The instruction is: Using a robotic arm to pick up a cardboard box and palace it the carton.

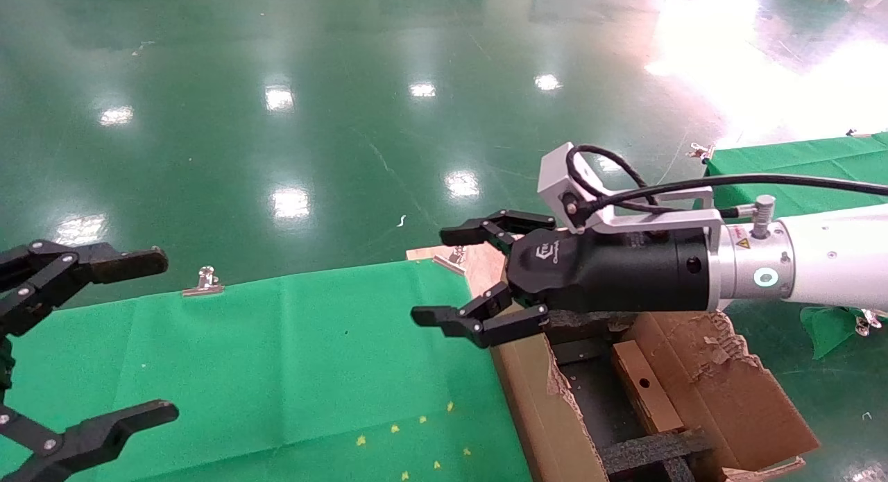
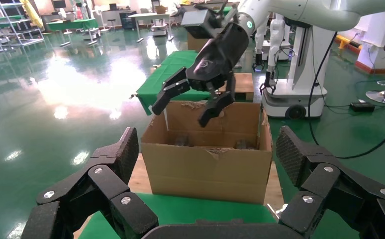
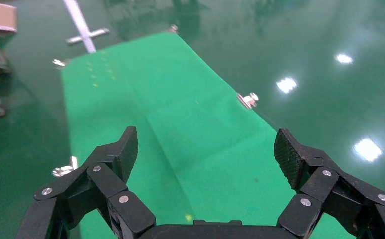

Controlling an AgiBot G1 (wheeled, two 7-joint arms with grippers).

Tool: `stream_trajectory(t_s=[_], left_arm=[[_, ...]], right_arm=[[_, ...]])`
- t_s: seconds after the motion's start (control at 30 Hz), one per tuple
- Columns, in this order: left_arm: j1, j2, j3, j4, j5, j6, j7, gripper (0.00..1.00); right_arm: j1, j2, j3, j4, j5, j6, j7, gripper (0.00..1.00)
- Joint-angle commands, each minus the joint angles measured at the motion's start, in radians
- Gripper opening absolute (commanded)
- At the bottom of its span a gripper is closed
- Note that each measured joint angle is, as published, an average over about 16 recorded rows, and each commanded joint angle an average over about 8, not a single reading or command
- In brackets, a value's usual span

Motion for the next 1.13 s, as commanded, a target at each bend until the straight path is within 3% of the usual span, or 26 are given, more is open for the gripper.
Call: stream_trajectory(t_s=[0.03,0.73,1.13], left_arm=[[0.000,0.000,0.000,0.000,0.000,0.000,0.000,1.00],[0.000,0.000,0.000,0.000,0.000,0.000,0.000,1.00],[0.000,0.000,0.000,0.000,0.000,0.000,0.000,1.00]], right_arm=[[-0.018,-0.006,0.027,0.006,0.018,-0.018,-0.020,1.00],[-0.200,-0.066,0.293,0.063,0.199,-0.200,-0.214,1.00],[-0.213,-0.071,0.310,0.067,0.213,-0.212,-0.223,1.00]])
